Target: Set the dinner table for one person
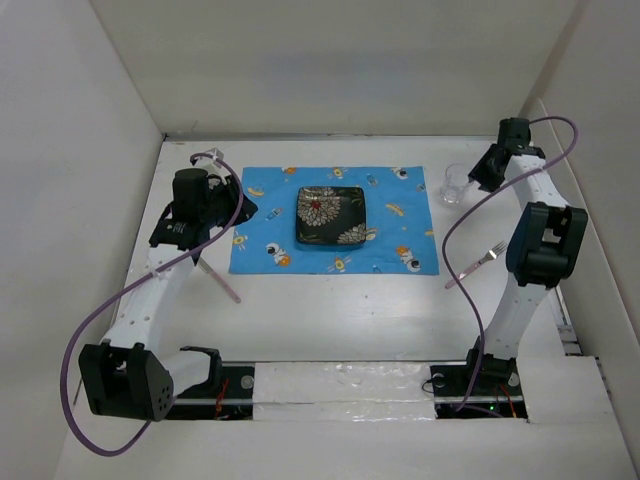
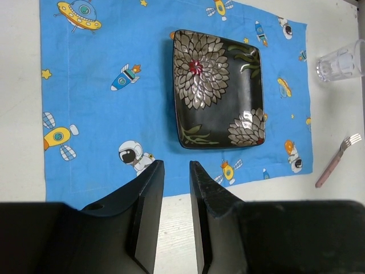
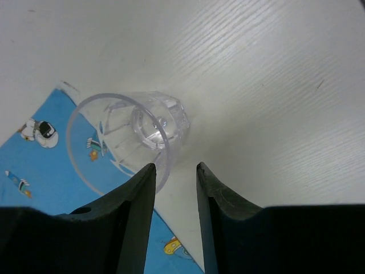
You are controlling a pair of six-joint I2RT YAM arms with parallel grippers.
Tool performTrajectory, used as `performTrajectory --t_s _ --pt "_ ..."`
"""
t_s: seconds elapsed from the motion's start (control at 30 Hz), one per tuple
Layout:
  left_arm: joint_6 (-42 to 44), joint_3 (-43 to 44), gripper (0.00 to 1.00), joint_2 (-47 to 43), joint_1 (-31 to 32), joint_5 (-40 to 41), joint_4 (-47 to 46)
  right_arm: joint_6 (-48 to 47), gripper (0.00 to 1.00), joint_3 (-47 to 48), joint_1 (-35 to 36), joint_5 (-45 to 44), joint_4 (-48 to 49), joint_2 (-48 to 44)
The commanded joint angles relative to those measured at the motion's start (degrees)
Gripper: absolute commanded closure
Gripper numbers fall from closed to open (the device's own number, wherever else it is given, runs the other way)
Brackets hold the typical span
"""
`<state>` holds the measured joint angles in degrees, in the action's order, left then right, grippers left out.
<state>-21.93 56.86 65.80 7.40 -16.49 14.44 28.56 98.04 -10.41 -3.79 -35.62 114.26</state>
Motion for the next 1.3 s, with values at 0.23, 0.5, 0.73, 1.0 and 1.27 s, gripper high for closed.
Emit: performTrajectory --t_s 0.23,0.5,0.73,1.0,1.27 --pt "0.2 -0.8 0.78 -0.1 0.0 -1.0 -1.3 1.0 1.0 -0.1 1.7 -2.7 3.4 -0.2" --pt "0.0 0.1 0.79 1.3 0.0 -1.8 -1.8 -1.8 1.0 2.2 7.6 -3.9 5.2 -5.3" --pt "0.2 1.2 0.78 2.4 0.0 -2.0 -1.3 -3.5 1.0 13.3 12.3 -0.9 -1.8 1.0" --pt "0.7 1.3 0.79 2.2 0.0 -1.5 -1.1 -3.5 1.0 19.3 14.9 0.4 -3.8 7.5" --pt "0.9 1.3 0.79 2.1 0.0 -0.3 -0.7 -3.4 1.0 22.4 15.4 -2.5 -6.4 11.1"
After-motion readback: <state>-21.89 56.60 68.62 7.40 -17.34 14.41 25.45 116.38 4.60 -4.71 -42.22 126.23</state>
